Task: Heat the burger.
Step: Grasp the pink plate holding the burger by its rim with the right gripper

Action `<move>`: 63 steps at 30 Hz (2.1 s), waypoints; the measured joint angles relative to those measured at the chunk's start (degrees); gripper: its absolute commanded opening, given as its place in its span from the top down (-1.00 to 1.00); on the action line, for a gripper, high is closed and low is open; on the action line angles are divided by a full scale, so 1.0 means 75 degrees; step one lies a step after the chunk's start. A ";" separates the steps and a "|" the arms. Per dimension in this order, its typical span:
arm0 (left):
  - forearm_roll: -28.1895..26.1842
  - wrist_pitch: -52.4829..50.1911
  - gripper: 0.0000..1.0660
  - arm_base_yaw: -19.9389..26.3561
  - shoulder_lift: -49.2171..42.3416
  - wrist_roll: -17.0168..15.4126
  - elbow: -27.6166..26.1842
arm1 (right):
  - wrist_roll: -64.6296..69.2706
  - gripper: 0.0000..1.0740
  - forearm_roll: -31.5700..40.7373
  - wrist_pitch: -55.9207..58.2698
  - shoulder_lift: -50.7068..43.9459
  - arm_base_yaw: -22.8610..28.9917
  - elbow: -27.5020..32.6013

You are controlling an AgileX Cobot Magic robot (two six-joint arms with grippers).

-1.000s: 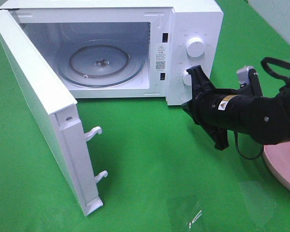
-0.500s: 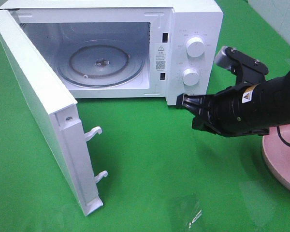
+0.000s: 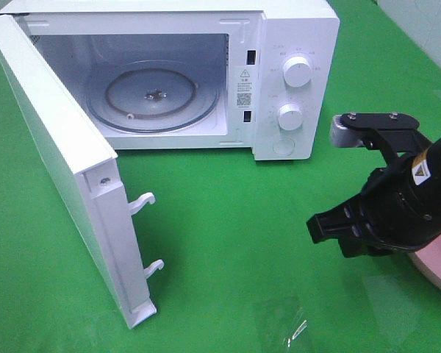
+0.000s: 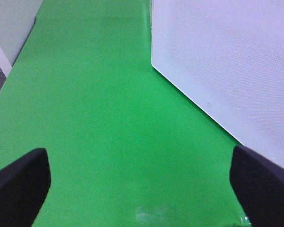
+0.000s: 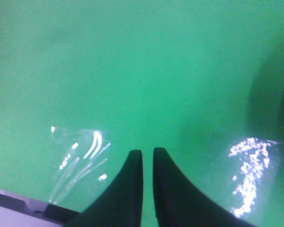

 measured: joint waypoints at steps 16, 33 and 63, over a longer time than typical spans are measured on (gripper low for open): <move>0.0000 0.0000 -0.78 0.0000 0.0000 0.0000 0.0000 | -0.1008 -0.66 -0.1054 0.1345 -0.0909 -0.1146 -0.0191; 0.0000 0.0000 -0.78 0.0000 0.0000 0.0000 0.0000 | -0.1367 -0.77 -0.1100 0.1253 0.0435 -0.2193 -0.0191; 0.0000 0.0000 -0.78 0.0000 0.0000 0.0000 0.0000 | -0.1558 -0.50 -0.1482 -0.0244 0.2620 -0.2215 -0.0428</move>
